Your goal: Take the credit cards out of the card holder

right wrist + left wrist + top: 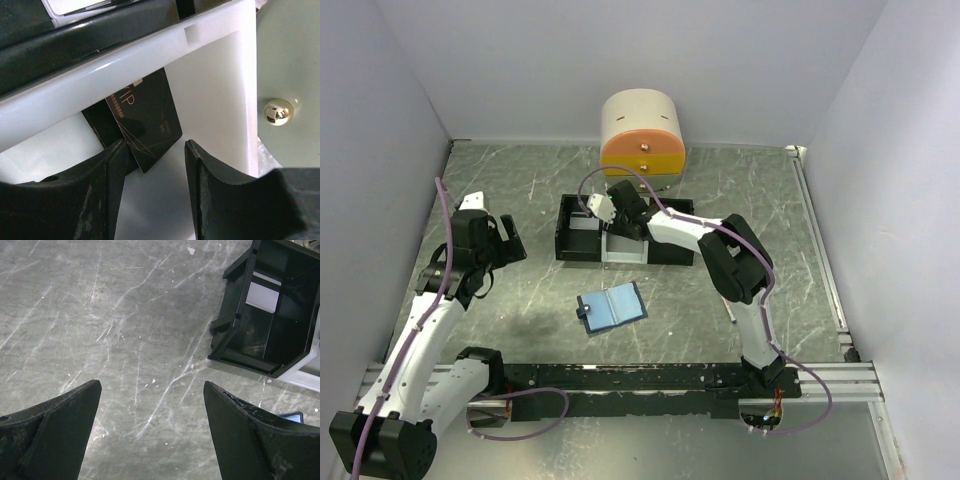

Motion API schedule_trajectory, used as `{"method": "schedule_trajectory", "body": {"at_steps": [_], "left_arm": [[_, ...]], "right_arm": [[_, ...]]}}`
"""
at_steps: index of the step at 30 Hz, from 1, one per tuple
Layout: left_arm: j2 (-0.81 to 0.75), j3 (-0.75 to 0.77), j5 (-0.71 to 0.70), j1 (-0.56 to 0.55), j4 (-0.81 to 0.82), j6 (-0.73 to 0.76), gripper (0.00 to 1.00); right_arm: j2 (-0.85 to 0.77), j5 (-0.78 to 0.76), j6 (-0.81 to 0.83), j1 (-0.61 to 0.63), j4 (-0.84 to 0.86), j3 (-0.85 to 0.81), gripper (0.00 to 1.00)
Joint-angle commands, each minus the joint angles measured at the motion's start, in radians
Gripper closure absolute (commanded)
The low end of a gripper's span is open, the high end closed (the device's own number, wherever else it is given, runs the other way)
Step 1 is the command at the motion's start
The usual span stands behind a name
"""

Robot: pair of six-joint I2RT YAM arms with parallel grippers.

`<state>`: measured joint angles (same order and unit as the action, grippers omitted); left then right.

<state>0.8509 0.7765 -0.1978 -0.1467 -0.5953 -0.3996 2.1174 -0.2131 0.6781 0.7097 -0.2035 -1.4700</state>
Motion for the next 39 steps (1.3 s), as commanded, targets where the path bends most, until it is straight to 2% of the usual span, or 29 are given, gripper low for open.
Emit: {"method": "schedule_trajectory", "body": {"at_steps": [1, 13, 16, 18, 22, 25, 27, 31, 35, 39], "left_arm": [[-0.004, -0.01, 0.02, 0.006, 0.02, 0.013, 0.05], [-0.004, -0.01, 0.021, 0.004, 0.019, 0.014, 0.05], [-0.007, -0.01, 0.028, 0.004, 0.021, 0.016, 0.05], [-0.013, -0.012, 0.043, 0.003, 0.025, 0.022, 0.05], [-0.03, -0.022, 0.111, -0.003, 0.05, 0.037, 0.04], [-0.037, -0.029, 0.185, -0.012, 0.078, 0.073, 0.04], [-0.037, -0.028, 0.234, -0.015, 0.086, 0.083, 0.05], [-0.03, -0.043, 0.367, -0.025, 0.109, 0.059, 0.05], [-0.019, -0.106, 0.563, -0.028, 0.159, -0.072, 0.09], [-0.057, -0.179, 0.542, -0.065, 0.188, -0.207, 0.12]], "right_arm": [[-0.033, 0.024, -0.035, -0.007, -0.021, -0.015, 0.5], [-0.092, 0.089, -0.087, -0.007, -0.016, 0.0, 0.49], [-0.189, 0.109, -0.137, -0.006, 0.017, 0.027, 0.49], [-0.271, 0.125, -0.226, -0.009, 0.06, 0.067, 0.49], [-0.526, 0.2, -0.465, -0.017, 0.267, 0.312, 0.46], [-0.713, 0.176, -0.673, -0.022, 0.392, 0.537, 0.29], [-0.799, 0.156, -0.828, -0.027, 0.409, 0.653, 0.25], [-0.892, 0.247, -1.054, -0.032, 0.321, 0.768, 0.28], [-0.924, 0.349, -1.189, -0.029, 0.231, 0.804, 0.33], [-0.957, 0.436, -1.358, -0.014, 0.319, 0.925, 0.39]]}}
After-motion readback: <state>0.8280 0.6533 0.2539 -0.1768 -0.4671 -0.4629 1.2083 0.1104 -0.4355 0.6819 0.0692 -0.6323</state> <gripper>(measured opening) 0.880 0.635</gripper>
